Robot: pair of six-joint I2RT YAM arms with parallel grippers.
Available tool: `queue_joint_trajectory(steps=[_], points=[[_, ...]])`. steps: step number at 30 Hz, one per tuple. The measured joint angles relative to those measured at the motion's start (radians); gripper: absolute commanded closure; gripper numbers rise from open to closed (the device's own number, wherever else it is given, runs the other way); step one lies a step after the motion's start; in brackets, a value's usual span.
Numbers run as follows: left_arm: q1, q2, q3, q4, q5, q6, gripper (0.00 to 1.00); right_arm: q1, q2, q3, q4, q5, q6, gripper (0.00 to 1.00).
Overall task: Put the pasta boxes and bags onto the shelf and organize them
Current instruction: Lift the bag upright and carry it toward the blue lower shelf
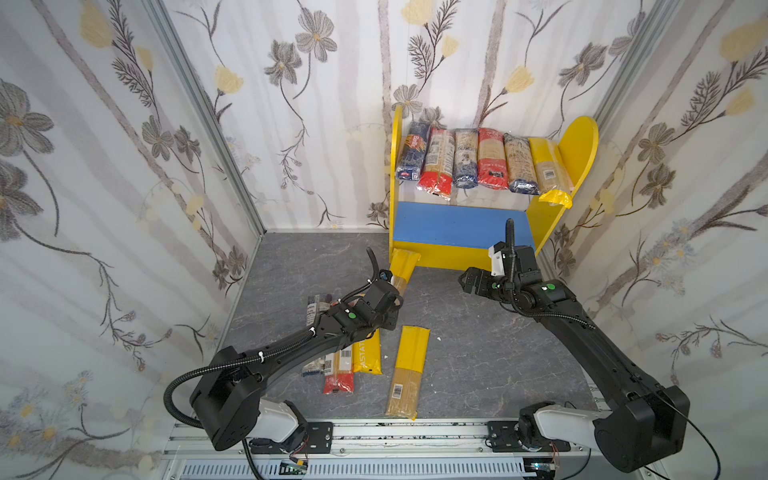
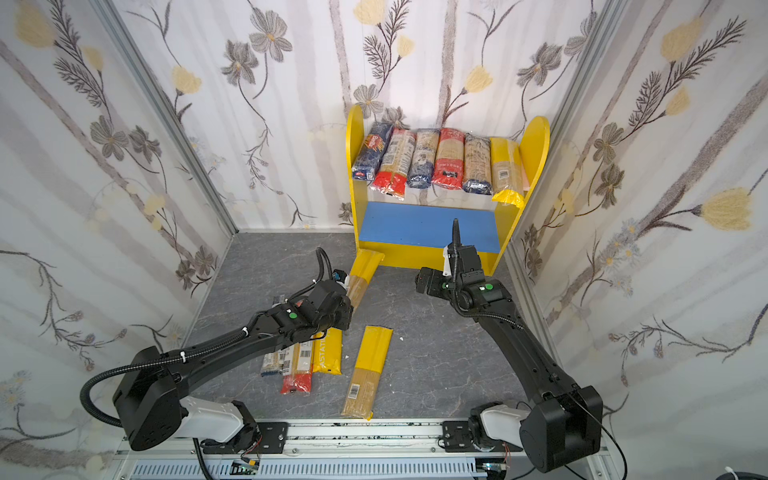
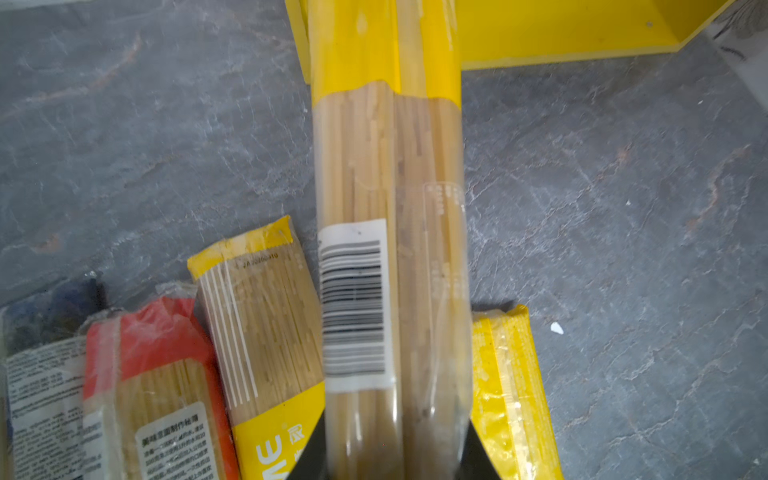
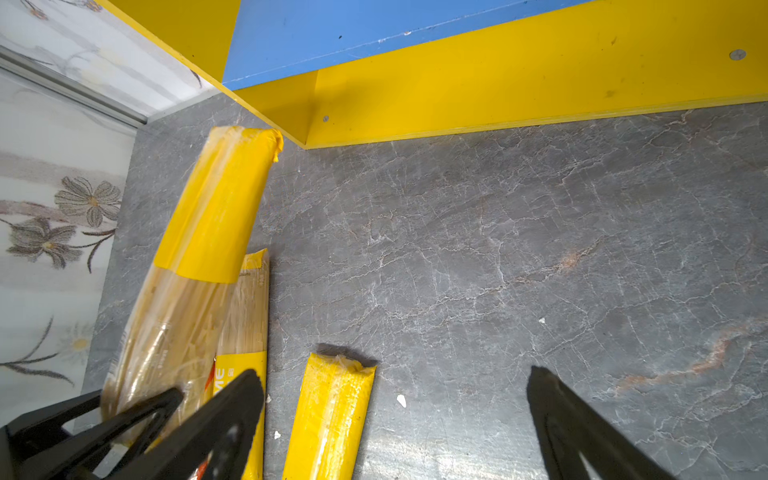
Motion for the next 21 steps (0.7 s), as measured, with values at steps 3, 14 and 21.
queue_joint_trajectory(steps=[3,14,21], points=[[0.01,0.011,0.053,0.005,-0.016,0.025,1.0,-0.004,-0.014,-0.006,0.011,0.0,0.01,0.0],[0.058,0.216,0.269,0.026,-0.06,0.083,1.0,-0.013,-0.116,-0.068,0.019,0.008,0.045,0.0],[0.064,0.357,0.417,0.042,-0.057,0.09,1.0,-0.019,-0.235,-0.159,0.018,0.034,0.079,0.0]])
